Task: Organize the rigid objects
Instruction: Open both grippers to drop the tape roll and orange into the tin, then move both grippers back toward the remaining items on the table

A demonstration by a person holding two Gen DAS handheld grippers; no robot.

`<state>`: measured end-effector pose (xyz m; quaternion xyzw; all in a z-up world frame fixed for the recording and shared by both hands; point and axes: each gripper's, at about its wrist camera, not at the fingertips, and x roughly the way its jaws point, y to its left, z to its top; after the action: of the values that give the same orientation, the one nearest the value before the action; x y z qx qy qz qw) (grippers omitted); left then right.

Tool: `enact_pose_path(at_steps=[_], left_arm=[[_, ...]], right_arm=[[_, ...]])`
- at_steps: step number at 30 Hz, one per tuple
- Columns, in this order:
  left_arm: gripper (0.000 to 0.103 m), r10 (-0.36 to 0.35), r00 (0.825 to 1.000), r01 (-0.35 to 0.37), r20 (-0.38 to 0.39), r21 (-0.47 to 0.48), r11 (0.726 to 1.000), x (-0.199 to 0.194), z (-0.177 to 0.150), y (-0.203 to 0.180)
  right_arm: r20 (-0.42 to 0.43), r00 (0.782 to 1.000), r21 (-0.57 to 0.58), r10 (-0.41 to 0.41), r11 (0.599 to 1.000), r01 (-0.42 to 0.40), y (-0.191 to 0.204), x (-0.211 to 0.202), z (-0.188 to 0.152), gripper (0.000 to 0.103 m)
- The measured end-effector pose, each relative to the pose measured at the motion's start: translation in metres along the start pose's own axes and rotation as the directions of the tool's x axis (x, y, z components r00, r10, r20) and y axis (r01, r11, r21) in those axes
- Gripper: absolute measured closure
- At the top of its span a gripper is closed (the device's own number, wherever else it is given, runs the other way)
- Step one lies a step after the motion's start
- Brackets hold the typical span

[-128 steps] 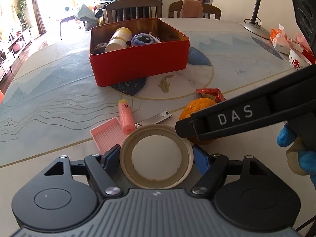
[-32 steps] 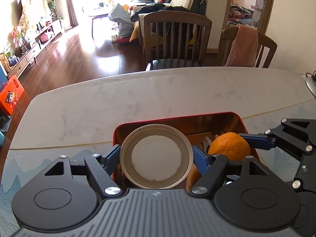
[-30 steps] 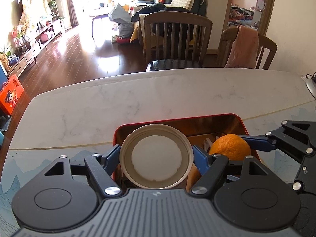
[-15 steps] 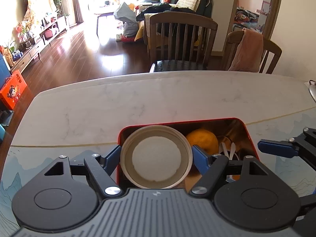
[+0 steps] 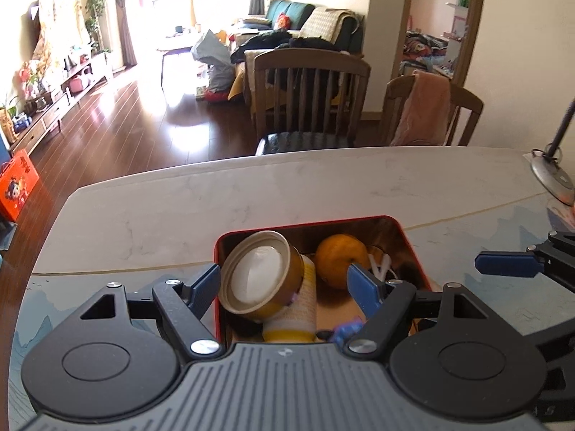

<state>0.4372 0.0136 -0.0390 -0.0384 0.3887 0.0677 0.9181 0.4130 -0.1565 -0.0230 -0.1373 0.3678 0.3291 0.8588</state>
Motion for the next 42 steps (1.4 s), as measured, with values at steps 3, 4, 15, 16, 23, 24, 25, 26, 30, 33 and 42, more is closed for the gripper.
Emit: enact_pose_path(at_steps=[3,4,15,16,23,24,25,26,30,33,42], left_arm=[[0.026,-0.012,1.0,0.011,0.02,0.013,1.0,-0.016,-0.005,-0.002],[0.026,-0.014,1.0,0.014,0.027,0.015,1.0,-0.022,-0.007,-0.002],[0.02,-0.033,0.997,0.03,0.071,0.048,0.998,-0.076,-0.038,0.002],[0.02,-0.035,0.997,0.032,0.074,0.048,0.998,-0.081,-0.041,0.004],[0.019,-0.055,0.995,0.051,0.081,0.052,0.997,-0.109,-0.061,0.013],[0.019,-0.058,0.995,0.054,0.082,0.049,0.997,-0.112,-0.064,0.015],[0.019,-0.059,0.995,0.056,0.084,0.047,0.997,-0.116,-0.067,0.016],[0.019,-0.062,0.995,0.058,0.084,0.046,0.997,-0.119,-0.07,0.018],[0.019,-0.061,0.995,0.057,0.083,0.044,0.997,-0.127,-0.083,0.023],[0.019,-0.064,0.995,0.061,0.078,0.039,0.997,-0.132,-0.095,0.028],[0.019,-0.092,0.996,0.092,-0.001,-0.023,0.996,-0.136,-0.14,0.042]], right_arm=[[0.006,1.0,0.004,-0.003,1.0,0.003,0.005,-0.013,-0.004,0.028],[0.006,1.0,0.008,-0.003,1.0,0.003,0.008,-0.017,-0.006,0.027],[0.031,0.999,0.025,-0.019,1.0,0.018,0.04,-0.057,-0.024,0.015],[0.034,0.999,0.027,-0.024,0.999,0.023,0.043,-0.06,-0.026,0.015],[0.055,0.997,0.054,-0.049,0.997,0.046,0.055,-0.078,-0.04,0.002],[0.057,0.997,0.059,-0.051,0.997,0.047,0.056,-0.08,-0.042,0.0],[0.059,0.997,0.065,-0.054,0.997,0.05,0.057,-0.082,-0.045,0.0],[0.06,0.997,0.07,-0.055,0.996,0.051,0.057,-0.084,-0.047,0.0],[0.063,0.996,0.094,-0.062,0.994,0.056,0.061,-0.088,-0.058,0.0],[0.055,0.996,0.106,-0.071,0.992,0.065,0.061,-0.089,-0.068,0.0],[0.004,0.995,0.127,-0.098,0.987,0.097,0.061,-0.08,-0.102,0.0]])
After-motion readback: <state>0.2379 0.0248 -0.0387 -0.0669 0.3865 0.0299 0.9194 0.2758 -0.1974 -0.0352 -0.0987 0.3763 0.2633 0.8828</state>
